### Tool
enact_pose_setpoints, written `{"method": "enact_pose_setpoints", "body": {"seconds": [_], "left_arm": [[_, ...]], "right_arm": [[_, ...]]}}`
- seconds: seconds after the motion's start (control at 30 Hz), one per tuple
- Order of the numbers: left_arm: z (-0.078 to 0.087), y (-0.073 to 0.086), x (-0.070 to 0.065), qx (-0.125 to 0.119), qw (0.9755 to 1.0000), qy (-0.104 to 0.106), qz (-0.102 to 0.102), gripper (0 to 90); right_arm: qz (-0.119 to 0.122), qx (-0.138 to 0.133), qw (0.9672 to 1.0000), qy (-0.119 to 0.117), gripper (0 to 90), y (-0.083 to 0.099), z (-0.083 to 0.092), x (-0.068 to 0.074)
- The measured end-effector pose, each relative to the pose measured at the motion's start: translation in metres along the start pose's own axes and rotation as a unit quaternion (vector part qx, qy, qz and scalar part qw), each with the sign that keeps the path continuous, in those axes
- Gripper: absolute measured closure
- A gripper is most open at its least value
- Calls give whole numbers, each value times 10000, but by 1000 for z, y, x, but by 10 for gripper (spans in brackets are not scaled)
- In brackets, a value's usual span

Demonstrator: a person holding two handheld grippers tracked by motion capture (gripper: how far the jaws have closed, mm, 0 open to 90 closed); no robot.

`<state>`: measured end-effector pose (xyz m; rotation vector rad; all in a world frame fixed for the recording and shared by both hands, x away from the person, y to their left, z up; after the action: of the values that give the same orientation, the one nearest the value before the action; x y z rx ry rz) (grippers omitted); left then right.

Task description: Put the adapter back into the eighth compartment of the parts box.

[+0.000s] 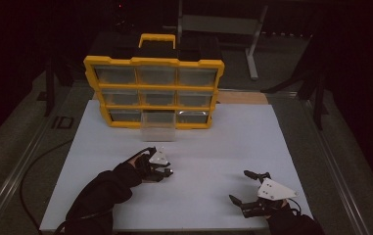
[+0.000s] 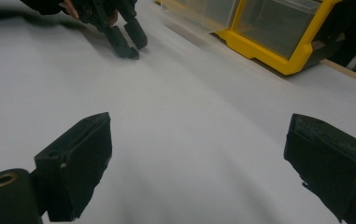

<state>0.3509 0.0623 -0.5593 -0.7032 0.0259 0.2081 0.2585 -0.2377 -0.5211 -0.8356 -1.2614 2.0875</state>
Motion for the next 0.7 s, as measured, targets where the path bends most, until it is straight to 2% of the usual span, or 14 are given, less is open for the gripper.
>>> {"method": "enact_pose_setpoints", "body": {"seconds": [0.3,0.43,0.7], "left_arm": [[-2,-2,1,24,9999,162,47,740],[-2,-2,2,22,9998,188,105,745],[-1,-2,2,65,9999,130,91,753]], "right_arm": [[-2,3,10000,-4,79,0,0,0],[-1,-1,10000,0,79,0,0,0],[17,7,10000,-20,79,0,0,1]]}}
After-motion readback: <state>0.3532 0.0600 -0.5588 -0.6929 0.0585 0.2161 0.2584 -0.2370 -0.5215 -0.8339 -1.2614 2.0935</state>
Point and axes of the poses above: each handheld gripper's, and its own axes: z roughly backward along the jaws, y roughly out of its underside, x roughly to its left, the point moved 6 cm from there along -z, roughly forward along the jaws, and after that the axes turned 12 degrees about y, right-handed, at the moved point
